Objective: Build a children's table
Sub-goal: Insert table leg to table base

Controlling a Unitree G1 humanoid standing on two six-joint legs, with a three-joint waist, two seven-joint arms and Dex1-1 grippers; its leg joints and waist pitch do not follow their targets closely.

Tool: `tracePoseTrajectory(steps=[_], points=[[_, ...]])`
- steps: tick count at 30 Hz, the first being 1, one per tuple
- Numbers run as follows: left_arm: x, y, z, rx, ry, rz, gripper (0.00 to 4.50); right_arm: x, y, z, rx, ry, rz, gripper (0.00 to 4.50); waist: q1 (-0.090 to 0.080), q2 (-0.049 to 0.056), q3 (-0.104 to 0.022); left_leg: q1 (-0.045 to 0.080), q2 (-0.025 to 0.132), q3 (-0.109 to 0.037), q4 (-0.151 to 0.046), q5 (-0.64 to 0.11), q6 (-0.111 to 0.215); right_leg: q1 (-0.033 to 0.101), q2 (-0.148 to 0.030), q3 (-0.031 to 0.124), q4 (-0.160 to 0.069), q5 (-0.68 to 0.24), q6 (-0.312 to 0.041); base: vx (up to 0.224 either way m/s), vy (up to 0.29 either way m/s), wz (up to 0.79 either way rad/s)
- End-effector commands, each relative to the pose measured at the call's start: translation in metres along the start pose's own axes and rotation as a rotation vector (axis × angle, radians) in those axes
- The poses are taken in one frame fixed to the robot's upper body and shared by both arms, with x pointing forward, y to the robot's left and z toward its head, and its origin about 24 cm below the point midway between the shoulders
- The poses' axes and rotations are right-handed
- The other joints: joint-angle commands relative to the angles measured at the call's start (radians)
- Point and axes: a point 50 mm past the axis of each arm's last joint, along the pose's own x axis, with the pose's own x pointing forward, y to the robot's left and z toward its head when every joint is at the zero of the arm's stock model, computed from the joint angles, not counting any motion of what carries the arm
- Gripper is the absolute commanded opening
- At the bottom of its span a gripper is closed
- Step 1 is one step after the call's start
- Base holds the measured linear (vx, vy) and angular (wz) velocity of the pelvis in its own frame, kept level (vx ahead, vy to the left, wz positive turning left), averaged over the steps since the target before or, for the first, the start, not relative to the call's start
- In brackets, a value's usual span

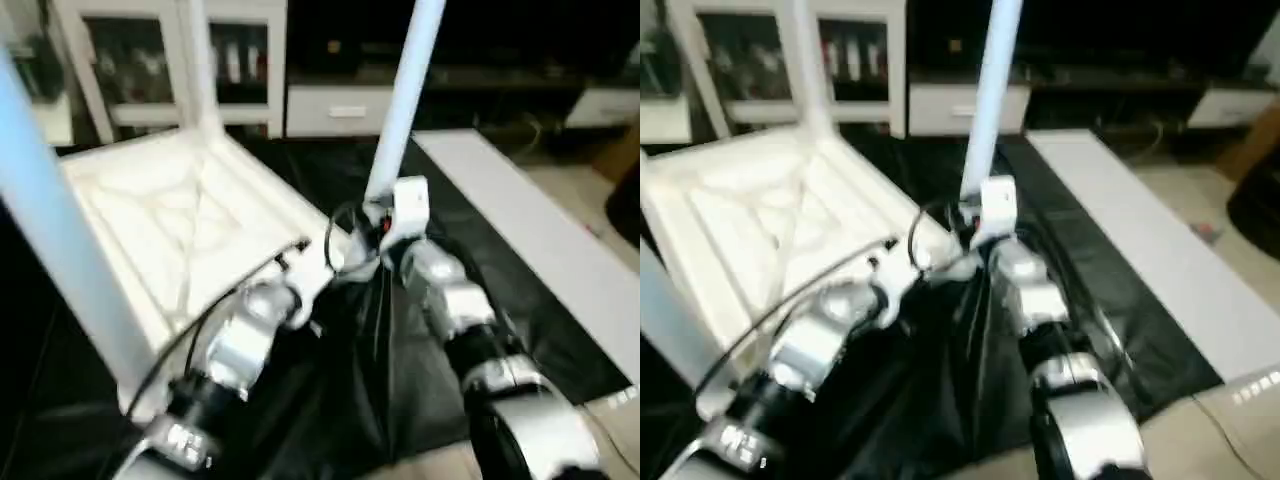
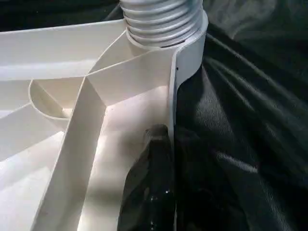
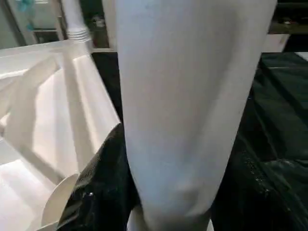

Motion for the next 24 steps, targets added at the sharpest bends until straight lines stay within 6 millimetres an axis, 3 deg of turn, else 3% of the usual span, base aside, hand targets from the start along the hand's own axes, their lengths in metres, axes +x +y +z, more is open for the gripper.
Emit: tracePoseTrajectory(steps=[1,4,9,10,14,16,19,24], points=[[0.001,0.007,0.0,-0.006,-0.013,0.071,0.0,-0.005,-0.001,-0.027,0.018,0.109,-0.007,1.84,-0.005,0.004,-0.038,0.009,0.057,-0.021,-0.107,-0.353,-0.017,0.008,-0.059,0.032,-0.101,-0.307,-0.136,0.0,0.0,0.0],[-0.003,0.015,-0.003,0.037,-0.038,0.062,0.0,-0.004,0.002,-0.024,0.039,0.07,0.037,1.84,-0.005,0.003,-0.041,0.007,0.059,-0.015,-0.112,-0.297,0.006,0.01,-0.055,0.031,-0.101,-0.231,-0.141,0.0,0.0,0.0],[-0.019,0.029,-0.015,0.123,-0.068,-0.041,0.0,-0.014,-0.009,-0.024,0.06,0.034,0.135,1.84,-0.002,0.0,-0.041,0.002,0.059,-0.006,-0.111,-0.252,0.03,0.012,-0.06,0.035,-0.104,-0.218,-0.149,0.0,0.0,0.0],[-0.023,0.032,-0.018,0.124,-0.058,-0.051,0.0,-0.017,-0.01,-0.024,0.061,0.032,0.168,1.84,0.0,-0.002,-0.044,-0.001,0.06,0.001,-0.108,-0.206,0.048,0.015,-0.058,0.036,-0.1,-0.17,-0.152,0.0,0.0,0.0],[-0.032,0.039,-0.022,0.148,-0.069,-0.117,0.0,-0.026,-0.011,-0.027,0.075,0.031,0.282,1.84,0.009,0.005,-0.044,0.004,0.062,0.011,-0.106,-0.132,0.074,0.012,-0.054,0.037,-0.093,-0.094,-0.188,0.0,0.0,0.0],[-0.045,0.043,-0.025,0.199,-0.105,-0.23,0.0,-0.041,-0.013,-0.033,0.074,0.065,0.425,1.84,0.012,0.007,-0.044,0.007,0.068,0.011,-0.107,-0.123,0.069,0.015,-0.051,0.036,-0.087,-0.058,-0.197,0.0,0.0,0.0],[-0.057,0.042,-0.028,0.22,-0.114,-0.352,0.0,-0.052,-0.015,-0.04,0.065,0.119,0.505,1.84,0.013,0.01,-0.043,0.01,0.069,0.014,-0.108,-0.114,0.067,0.014,-0.046,0.036,-0.083,-0.026,-0.21,0.0,0.0,0.0],[-0.073,0.04,-0.033,0.256,-0.092,-0.506,0.0,-0.063,-0.022,-0.044,0.039,0.212,0.602,1.84,0.011,0.013,-0.037,0.019,0.072,0.016,-0.117,-0.186,0.013,0.008,-0.043,0.039,-0.087,-0.093,-0.215,0.0,0.0,0.0]])
